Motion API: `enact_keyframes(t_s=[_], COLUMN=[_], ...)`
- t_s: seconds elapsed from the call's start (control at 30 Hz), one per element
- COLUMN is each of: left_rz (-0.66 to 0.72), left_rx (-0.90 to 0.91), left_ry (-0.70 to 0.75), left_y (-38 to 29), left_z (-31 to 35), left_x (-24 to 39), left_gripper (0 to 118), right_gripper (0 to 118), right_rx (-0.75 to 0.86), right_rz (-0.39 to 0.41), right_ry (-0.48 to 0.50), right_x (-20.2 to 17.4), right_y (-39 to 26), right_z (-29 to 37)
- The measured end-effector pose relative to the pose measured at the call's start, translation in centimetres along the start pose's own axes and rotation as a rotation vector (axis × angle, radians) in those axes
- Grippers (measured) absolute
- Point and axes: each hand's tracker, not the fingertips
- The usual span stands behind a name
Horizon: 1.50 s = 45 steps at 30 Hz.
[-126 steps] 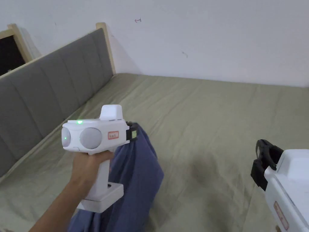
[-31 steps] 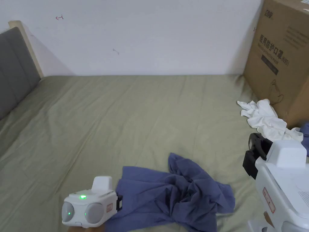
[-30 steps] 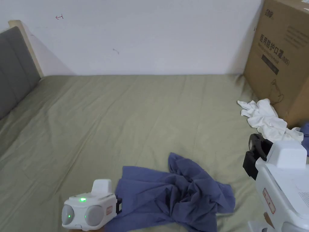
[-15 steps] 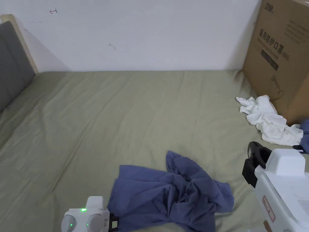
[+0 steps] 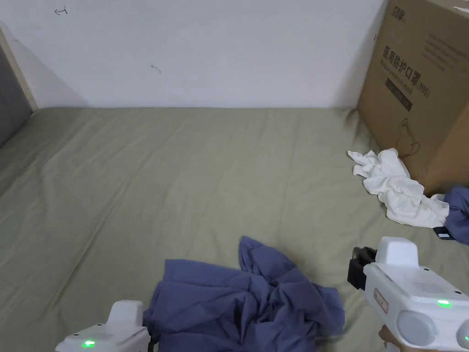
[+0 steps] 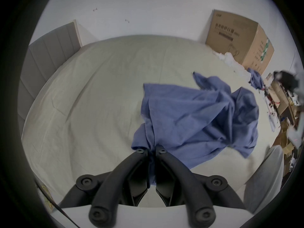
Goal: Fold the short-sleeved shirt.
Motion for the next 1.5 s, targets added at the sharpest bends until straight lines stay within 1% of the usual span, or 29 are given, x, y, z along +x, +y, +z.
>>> enact_keyframes(t_s=[0.03,0.07,0.1,0.13,0.17,0.2,0.23,0.27,0.3,0.33,0.4,0.43,0.47,0.5,0.53,0.57,0.6,0.63,0.77,0.87,0.9,0.93,1.0,1.07,1.1,1.13,1.27,1.4,1.5], left_rz=[0.002,0.005,0.007,0.007,0.008,0.009,0.012,0.013,0.012,0.012,0.013,0.014,0.015,0.015,0.016,0.017,0.018,0.019,0.047,0.061,0.066,0.073,0.091,0.113,0.120,0.124,0.113,0.078,0.054], left_rx=[0.011,0.022,0.029,0.034,0.037,0.038,0.036,0.036,0.035,0.031,0.024,0.023,0.021,0.021,0.022,0.022,0.024,0.026,0.051,0.075,0.084,0.098,0.133,0.165,0.192,0.217,0.313,0.416,0.465], left_ry=[-0.005,-0.010,-0.013,-0.013,-0.014,-0.019,-0.024,-0.026,-0.028,-0.028,-0.030,-0.031,-0.032,-0.031,-0.031,-0.033,-0.034,-0.036,-0.067,-0.083,-0.085,-0.095,-0.110,-0.130,-0.132,-0.128,-0.108,-0.042,-0.001], left_y=[0.3,0.5,0.6,0.8,0.8,0.8,0.8,0.7,0.6,0.5,0.5,0.4,0.4,0.4,0.3,0.3,0.4,0.4,1.2,2.0,2.4,2.9,4.1,5.8,6.8,8.0,13.3,19.6,24.5], left_z=[0.5,1.0,1.2,1.2,1.2,1.2,1.2,1.1,1.0,1.0,0.8,0.8,0.8,0.8,0.7,0.7,0.8,0.9,1.6,2.2,2.4,2.6,3.1,3.8,4.3,4.7,6.4,8.8,10.5], left_x=[-0.1,-0.2,-0.3,-0.3,-0.4,-0.5,-0.5,-0.4,-0.4,-0.4,-0.4,-0.5,-0.5,-0.5,-0.6,-0.6,-0.6,-0.7,-0.9,-1.0,-1.0,-1.1,-1.4,-1.8,-2.0,-2.2,-3.4,-4.4,-4.8], left_gripper=[4,4,4,4,4,4,4,4,4,4,4,4,4,4,4,4,4,4,4,4,4,4,4,4,4,4,4,4,4], right_gripper=[35,53,71,85,90,90,90,90,90,88,77,63,54,46,33,14,0,0,0,0,0,0,0,0,0,0,0,0,0], right_rx=[-0.070,-0.109,-0.150,-0.190,-0.227,-0.267,-0.307,-0.353,-0.383,-0.404,-0.437,-0.447,-0.432,-0.425,-0.420,-0.424,-0.425,-0.416,-0.311,-0.226,-0.201,-0.161,-0.085,-0.020,0.015,0.039,0.132,0.211,0.254], right_rz=[0.008,-0.010,-0.007,-0.016,-0.015,-0.012,-0.033,-0.028,-0.020,-0.011,-0.005,0.008,0.016,0.024,0.028,0.026,0.024,0.032,0.011,0.037,0.037,0.029,-0.022,-0.054,-0.050,-0.049,-0.029,-0.064,-0.054], right_ry=[0.008,0.009,0.000,-0.007,0.001,0.003,-0.007,-0.025,-0.022,-0.013,-0.019,-0.005,0.023,0.032,0.032,0.036,0.031,0.014,0.063,0.094,0.090,0.095,0.109,0.124,0.122,0.118,0.120,0.131,0.116], right_x=[0.4,0.7,0.9,1.2,1.6,2.1,2.3,2.3,2.4,1.1,0.6,-0.1,-1.0,-1.3,-1.6,-1.9,-2.1,-2.2,-1.5,-0.8,-0.7,-0.5,1.1,1.8,2.1,3.1,3.8,4.4,4.5], right_y=[-0.4,-1.0,-1.5,-2.1,-2.8,-3.6,-4.2,-4.6,-5.0,-5.3,-5.9,-6.0,-6.0,-6.0,-5.8,-5.5,-5.1,-4.8,-2.7,-0.5,0.2,1.2,3.0,5.1,6.3,7.4,11.8,16.7,20.6], right_z=[-1.7,-3.5,-5.1,-6.6,-8.3,-9.9,-11.1,-12.1,-12.9,-12.3,-12.9,-12.4,-11.6,-11.4,-11.1,-10.6,-10.1,-9.6,-6.1,-3.4,-2.5,-1.3,-0.2,1.6,2.5,2.4,4.7,5.8,6.1])
